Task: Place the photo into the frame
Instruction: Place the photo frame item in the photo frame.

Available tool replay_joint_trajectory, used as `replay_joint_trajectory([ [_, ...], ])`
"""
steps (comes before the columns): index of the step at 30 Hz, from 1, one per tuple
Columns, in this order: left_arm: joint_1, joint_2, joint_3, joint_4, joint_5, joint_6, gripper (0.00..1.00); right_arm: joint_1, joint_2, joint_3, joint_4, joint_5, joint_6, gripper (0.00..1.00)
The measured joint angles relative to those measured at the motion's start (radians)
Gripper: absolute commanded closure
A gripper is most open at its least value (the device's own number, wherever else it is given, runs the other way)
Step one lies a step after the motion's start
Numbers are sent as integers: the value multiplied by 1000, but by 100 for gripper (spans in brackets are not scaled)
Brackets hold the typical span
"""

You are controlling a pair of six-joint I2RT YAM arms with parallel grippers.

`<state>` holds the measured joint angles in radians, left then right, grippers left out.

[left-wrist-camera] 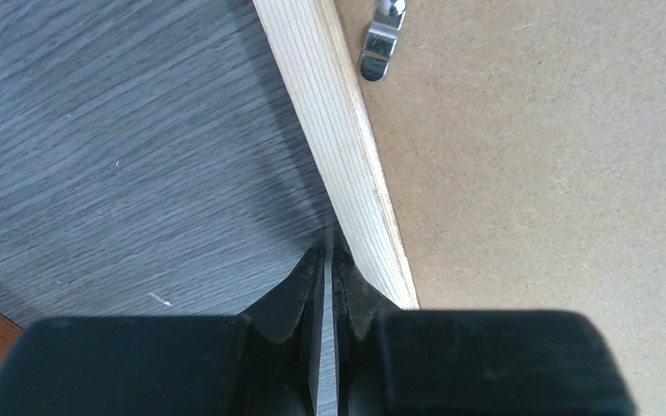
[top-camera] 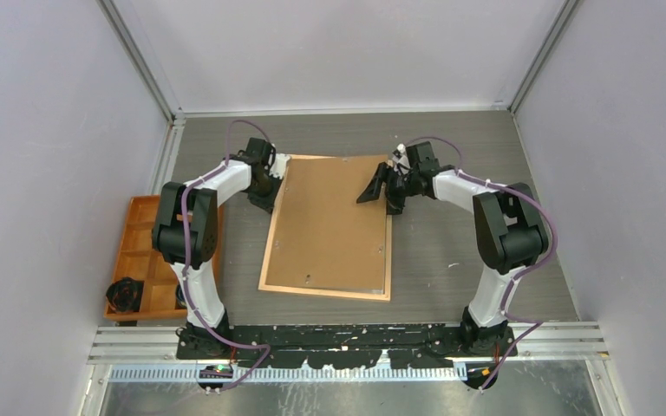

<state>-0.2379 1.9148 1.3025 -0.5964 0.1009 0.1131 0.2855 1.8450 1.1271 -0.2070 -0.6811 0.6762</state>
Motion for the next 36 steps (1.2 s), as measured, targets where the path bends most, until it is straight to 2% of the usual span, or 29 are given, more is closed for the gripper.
replay_joint_trajectory([
  [7, 0, -1, 0, -3, 6, 1, 92, 56, -14, 51, -154, 202, -44, 1],
  [14, 0, -2, 0, -7, 8, 3, 93, 98, -25, 105, -245, 328, -80, 0],
  [26, 2, -2, 0, -9, 8, 4, 94, 140, -9, 190, -320, 389, -105, 0],
  [36, 3, -2, 0, -11, 9, 4, 96, 201, 39, 310, -488, 547, -160, 0],
])
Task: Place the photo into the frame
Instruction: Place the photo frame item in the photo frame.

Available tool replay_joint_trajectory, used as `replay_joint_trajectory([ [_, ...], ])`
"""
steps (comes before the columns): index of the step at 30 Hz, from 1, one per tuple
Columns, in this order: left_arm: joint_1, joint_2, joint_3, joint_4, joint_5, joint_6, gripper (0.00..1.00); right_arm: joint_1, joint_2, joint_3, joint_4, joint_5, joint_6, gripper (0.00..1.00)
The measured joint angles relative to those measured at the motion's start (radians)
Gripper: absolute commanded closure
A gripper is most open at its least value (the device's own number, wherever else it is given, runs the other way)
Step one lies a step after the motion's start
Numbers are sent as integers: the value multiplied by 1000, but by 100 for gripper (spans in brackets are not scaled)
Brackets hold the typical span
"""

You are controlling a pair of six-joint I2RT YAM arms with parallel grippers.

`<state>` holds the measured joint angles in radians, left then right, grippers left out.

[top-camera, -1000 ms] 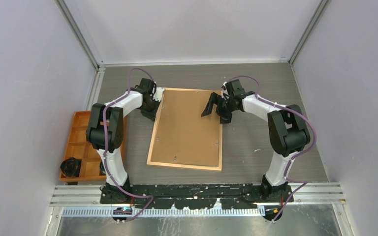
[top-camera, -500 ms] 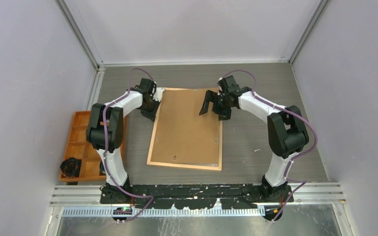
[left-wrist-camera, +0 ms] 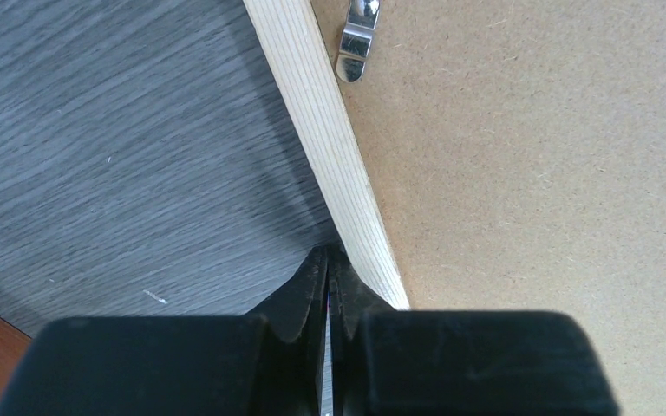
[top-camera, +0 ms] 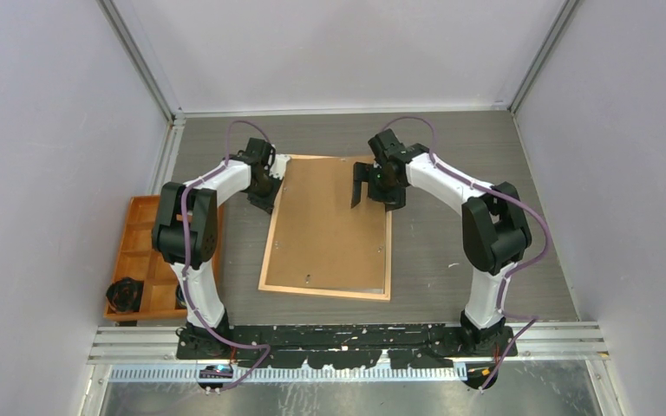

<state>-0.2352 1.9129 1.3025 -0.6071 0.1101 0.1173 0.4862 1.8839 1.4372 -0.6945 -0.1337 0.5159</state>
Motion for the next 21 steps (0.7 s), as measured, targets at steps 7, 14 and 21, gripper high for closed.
replay_joint_trajectory([
  [7, 4, 0, 0, -5, 3, 0, 97, 26, 11, 82, -111, 117, -35, 0],
  [14, 16, 0, 2, -19, 15, 0, 98, 49, 6, 132, -168, 245, -70, 0],
  [21, 28, 0, 4, -44, 38, 0, 98, 47, -254, -51, 27, 311, -52, 0],
])
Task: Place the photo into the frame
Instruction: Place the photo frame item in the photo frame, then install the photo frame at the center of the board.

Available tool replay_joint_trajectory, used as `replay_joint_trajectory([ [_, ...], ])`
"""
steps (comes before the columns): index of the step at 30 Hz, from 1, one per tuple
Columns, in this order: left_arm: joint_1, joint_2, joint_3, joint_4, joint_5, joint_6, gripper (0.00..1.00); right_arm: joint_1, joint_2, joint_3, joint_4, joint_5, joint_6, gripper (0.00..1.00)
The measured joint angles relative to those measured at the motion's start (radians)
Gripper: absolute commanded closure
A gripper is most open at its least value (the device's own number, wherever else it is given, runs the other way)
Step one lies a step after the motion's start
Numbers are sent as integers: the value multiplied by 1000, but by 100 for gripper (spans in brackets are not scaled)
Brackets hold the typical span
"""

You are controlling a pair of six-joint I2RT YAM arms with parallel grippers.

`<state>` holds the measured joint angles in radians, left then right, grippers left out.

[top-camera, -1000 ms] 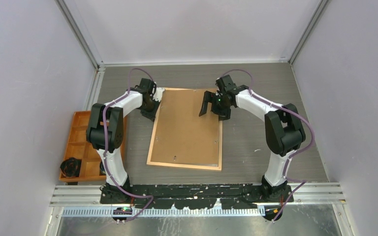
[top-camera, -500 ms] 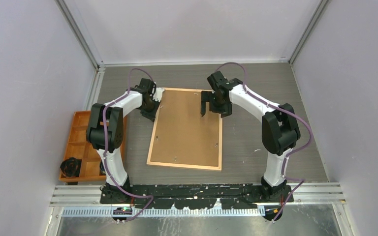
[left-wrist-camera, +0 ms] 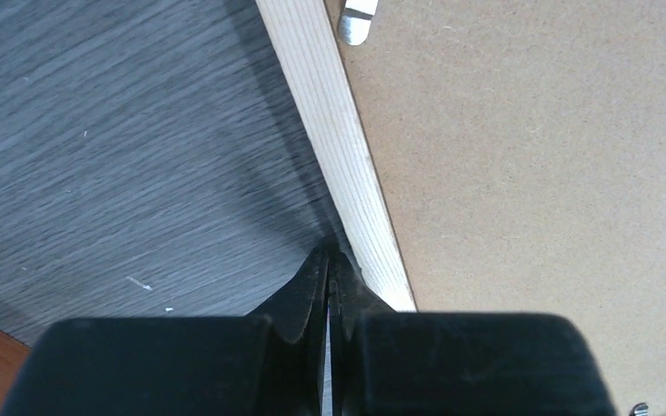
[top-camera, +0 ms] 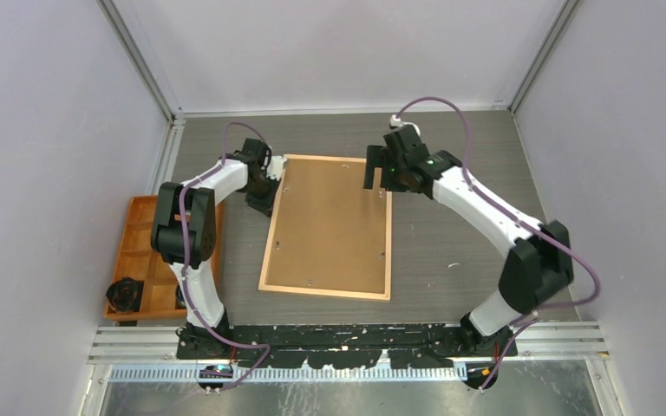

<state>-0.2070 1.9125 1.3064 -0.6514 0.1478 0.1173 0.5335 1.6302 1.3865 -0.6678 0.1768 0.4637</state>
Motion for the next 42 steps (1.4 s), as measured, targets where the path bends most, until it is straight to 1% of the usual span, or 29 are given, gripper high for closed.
replay_joint_trajectory([
  [2, 0, -2, -1, -3, 16, -1, 97, -26, -87, -73, 81, -35, 29, 0],
  [5, 1, -16, -18, 1, 43, -3, 97, -78, -157, -161, 179, -91, 72, 0],
  [9, 8, -41, -48, 3, 77, -6, 97, -105, -139, -208, 219, -127, 117, 1],
  [12, 3, -43, -52, 6, 97, -13, 97, -98, -129, -239, 233, -178, 147, 9],
  [14, -5, -42, -51, 8, 107, -21, 97, -95, -129, -262, 250, -211, 169, 11],
  [18, -32, -29, -47, 10, 135, -40, 97, -77, -132, -341, 336, -280, 218, 15],
  [21, -50, -24, -46, 11, 170, -58, 97, -34, -132, -389, 384, -309, 252, 19],
  [24, -56, -24, -44, 7, 209, -64, 98, 25, -104, -390, 449, -341, 282, 22],
  [27, -51, -24, -44, -1, 241, -63, 97, 80, -19, -360, 520, -383, 313, 24],
  [30, -38, -32, -44, -19, 276, -56, 95, 132, 54, -331, 553, -406, 329, 25],
  [36, -24, -113, -77, -40, 330, -37, 94, 238, 163, -294, 645, -474, 363, 27],
  [40, -24, -117, -95, -39, 348, -36, 95, 285, 219, -283, 708, -508, 383, 32],
  [42, -24, -109, -103, -39, 351, -36, 96, 296, 250, -269, 734, -521, 390, 36],
])
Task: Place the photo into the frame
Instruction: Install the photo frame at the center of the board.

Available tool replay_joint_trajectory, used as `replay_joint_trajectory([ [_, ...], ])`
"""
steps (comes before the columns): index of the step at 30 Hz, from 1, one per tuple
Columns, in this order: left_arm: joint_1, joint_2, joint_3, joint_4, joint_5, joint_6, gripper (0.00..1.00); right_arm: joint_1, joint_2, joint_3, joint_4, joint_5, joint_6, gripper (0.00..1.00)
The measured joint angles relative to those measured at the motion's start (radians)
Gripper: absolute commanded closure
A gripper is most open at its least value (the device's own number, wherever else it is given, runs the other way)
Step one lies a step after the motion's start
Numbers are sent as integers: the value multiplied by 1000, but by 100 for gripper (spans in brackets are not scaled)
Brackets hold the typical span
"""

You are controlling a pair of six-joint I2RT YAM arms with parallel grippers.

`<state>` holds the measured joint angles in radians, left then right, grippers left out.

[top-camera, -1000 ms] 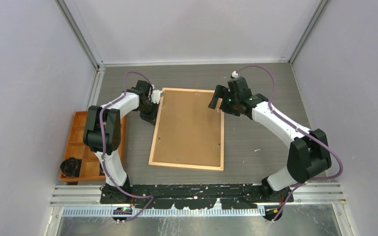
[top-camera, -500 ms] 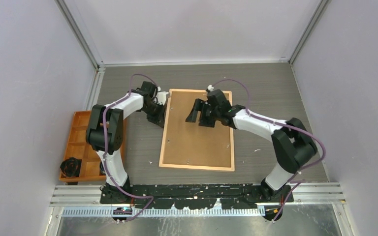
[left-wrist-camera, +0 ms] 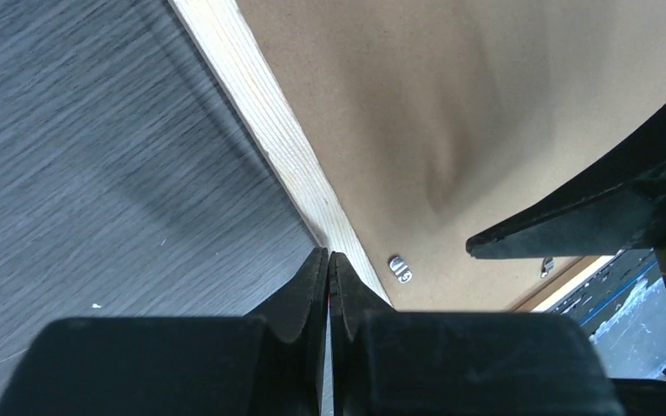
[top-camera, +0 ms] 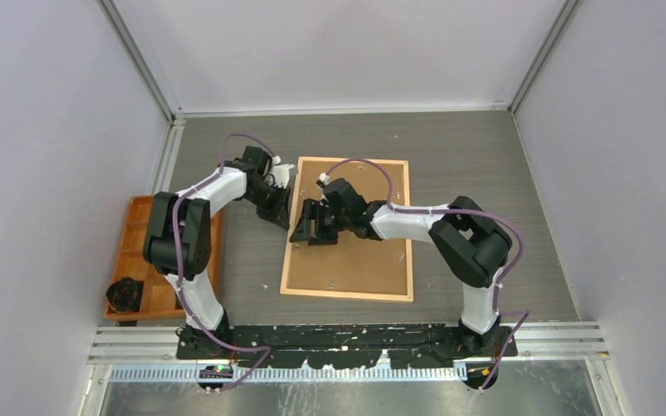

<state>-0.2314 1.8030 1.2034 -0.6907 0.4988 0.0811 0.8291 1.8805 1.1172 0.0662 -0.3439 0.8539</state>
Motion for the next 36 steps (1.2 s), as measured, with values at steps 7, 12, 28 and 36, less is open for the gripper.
replay_joint_trajectory([
  [7, 0, 35, 0, 4, 8, -12, 98, 2, 51, 22, 50, -29, 15, 44],
  [12, 3, 39, 0, 5, 15, -22, 98, 2, 63, 22, 62, -41, 14, 45],
  [28, 3, 39, 0, 5, 15, -23, 99, 8, 138, 56, 84, -92, 14, 51],
  [36, 3, 39, 0, 6, 15, -22, 100, 10, 166, 86, 81, -114, 14, 54],
])
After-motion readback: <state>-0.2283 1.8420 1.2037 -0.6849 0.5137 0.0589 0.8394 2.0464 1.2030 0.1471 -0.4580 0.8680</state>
